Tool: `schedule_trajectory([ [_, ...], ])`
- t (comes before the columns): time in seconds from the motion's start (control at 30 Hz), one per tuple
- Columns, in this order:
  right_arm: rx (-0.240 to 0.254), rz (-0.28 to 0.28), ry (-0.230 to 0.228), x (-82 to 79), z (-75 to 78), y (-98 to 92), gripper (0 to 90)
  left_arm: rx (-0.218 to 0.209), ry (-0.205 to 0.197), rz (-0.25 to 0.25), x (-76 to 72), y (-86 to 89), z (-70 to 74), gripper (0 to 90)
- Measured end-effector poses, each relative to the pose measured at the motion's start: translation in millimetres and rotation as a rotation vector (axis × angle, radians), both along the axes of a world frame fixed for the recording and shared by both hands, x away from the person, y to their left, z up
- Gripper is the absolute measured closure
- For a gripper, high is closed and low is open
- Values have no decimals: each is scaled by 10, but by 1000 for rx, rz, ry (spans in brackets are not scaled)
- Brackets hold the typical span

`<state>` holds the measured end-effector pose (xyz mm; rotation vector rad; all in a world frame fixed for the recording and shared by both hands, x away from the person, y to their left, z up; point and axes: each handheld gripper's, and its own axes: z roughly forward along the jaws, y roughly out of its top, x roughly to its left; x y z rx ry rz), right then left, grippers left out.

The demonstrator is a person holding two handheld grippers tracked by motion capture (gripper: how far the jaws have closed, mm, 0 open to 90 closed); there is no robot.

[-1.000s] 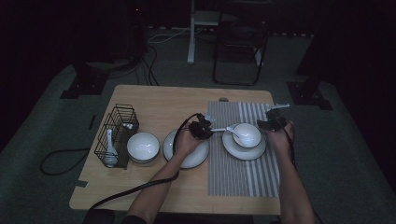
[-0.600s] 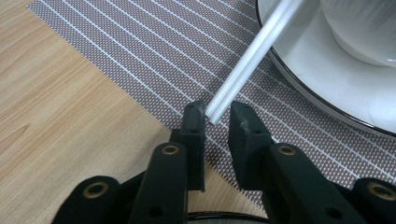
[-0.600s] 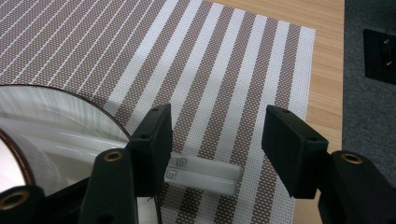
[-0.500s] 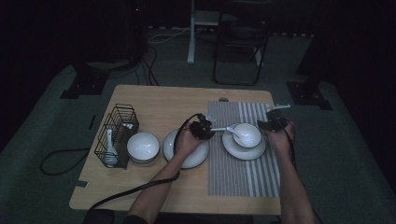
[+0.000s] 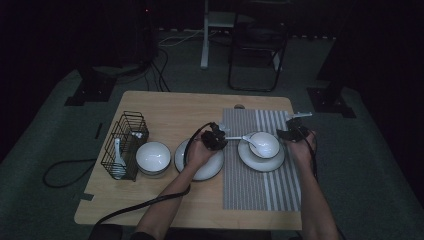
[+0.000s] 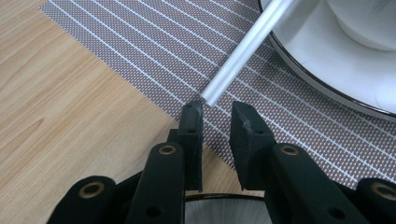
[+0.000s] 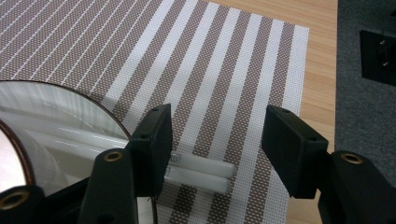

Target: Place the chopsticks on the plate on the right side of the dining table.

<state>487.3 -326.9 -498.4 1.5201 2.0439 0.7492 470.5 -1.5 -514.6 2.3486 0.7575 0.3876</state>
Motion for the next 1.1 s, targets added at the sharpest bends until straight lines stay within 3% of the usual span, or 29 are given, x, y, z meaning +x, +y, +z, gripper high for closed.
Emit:
schedule_trajectory([
  [0.47, 1, -7, -7, -43, -25, -67, 430, 2, -24, 39, -1, 16, 31, 808],
  [1.1, -3, -4, -14, -50, -12, -83, 430, 0, -23, 38, 5, -11, 24, 811],
])
